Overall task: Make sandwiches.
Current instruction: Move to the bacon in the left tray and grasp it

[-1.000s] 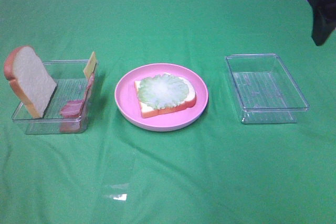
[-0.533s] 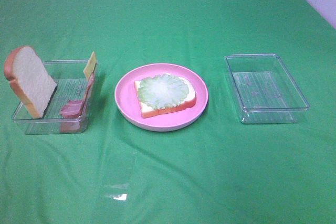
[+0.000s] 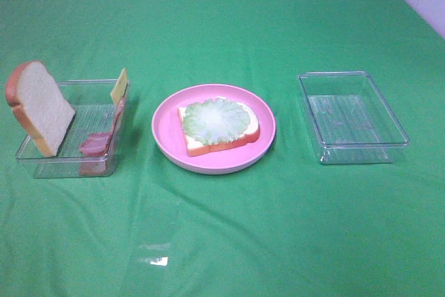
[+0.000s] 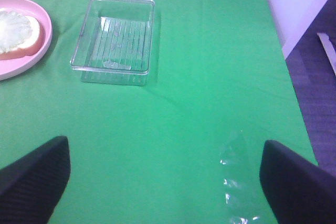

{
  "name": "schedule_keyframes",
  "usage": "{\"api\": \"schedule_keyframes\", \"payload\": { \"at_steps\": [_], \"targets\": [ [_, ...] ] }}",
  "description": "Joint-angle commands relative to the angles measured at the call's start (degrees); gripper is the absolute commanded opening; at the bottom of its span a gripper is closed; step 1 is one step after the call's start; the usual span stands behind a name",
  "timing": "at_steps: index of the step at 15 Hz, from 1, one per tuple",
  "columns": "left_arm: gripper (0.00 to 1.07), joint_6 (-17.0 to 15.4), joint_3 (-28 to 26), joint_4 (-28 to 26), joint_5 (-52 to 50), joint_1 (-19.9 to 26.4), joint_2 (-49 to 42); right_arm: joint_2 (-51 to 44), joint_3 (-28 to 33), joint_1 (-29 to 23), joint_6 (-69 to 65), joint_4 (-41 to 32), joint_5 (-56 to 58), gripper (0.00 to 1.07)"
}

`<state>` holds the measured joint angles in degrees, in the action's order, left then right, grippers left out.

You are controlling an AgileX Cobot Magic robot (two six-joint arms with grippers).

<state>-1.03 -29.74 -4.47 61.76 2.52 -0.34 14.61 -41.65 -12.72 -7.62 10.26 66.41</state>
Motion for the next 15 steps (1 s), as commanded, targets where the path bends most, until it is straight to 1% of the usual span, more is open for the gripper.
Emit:
{"api": "schedule_keyframes", "payload": {
  "at_steps": [1,4,8,12,15],
  "targets": [
    [0.98,0.1,0.1,-0.5,-0.2,0.1,-0.8,-5.7,6.4,0.3,2.7,-1.3,-4.0,0.95],
    [0.98,0.1,0.1,-0.5,-0.2,0.1,-0.8,-7.3,15.1,0.3,3.2,-4.5,-4.8,0.95],
    [0.98,0.1,0.1,-0.5,-0.2,0.1,-0.7,-7.0,15.9,0.1,4.8,-6.0,-3.3,0.95],
    [0.98,0.1,0.1,-0.5,-0.2,0.1,-0.6,-7.0,15.9,0.1,4.8,-6.0,-3.3,0.95],
    [0.98,0.1,0.1,-0.5,-0.2,0.1,-0.2,-11.0,15.9,0.7,4.8,-6.1,-3.3,0.95]
  ]
}}
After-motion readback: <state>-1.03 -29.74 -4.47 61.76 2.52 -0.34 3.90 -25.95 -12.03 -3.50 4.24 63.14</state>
